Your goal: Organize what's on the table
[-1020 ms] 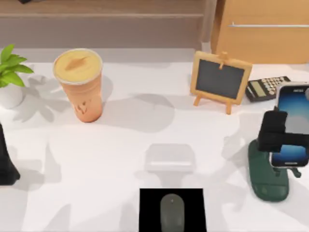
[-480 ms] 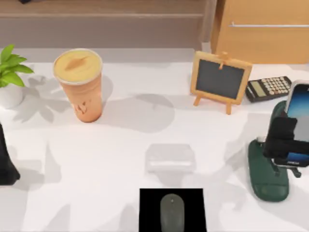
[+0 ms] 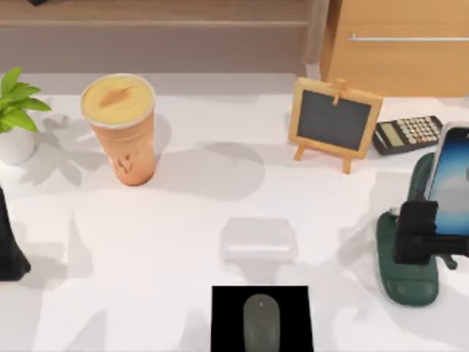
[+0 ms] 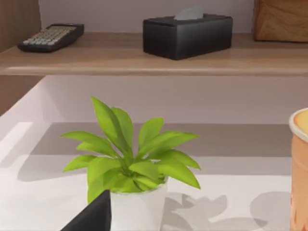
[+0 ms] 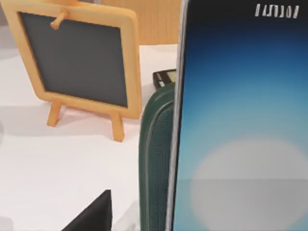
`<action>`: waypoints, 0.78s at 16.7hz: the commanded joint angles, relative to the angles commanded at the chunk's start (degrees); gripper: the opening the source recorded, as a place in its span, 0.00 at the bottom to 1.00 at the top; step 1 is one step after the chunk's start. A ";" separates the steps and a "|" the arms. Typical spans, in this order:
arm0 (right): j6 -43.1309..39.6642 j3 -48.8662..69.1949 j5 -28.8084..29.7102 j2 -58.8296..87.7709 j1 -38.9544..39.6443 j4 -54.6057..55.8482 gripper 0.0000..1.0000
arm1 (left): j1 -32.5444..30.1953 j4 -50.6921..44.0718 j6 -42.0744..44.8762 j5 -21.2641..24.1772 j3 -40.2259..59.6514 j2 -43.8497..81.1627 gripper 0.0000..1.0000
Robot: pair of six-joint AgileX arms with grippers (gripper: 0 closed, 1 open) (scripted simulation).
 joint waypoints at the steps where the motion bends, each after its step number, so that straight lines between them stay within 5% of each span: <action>1: -0.39 -0.19 -0.59 -0.57 -0.63 0.32 1.00 | 0.00 0.00 0.00 0.00 0.00 0.00 1.00; 5: -5.06 -2.57 -7.76 -7.56 -7.92 4.17 1.00 | 0.00 0.00 0.00 0.00 0.00 0.00 1.00; 13: -20.35 -16.77 -32.69 -31.24 -34.41 13.95 1.00 | 0.00 0.00 0.00 0.00 0.00 0.00 1.00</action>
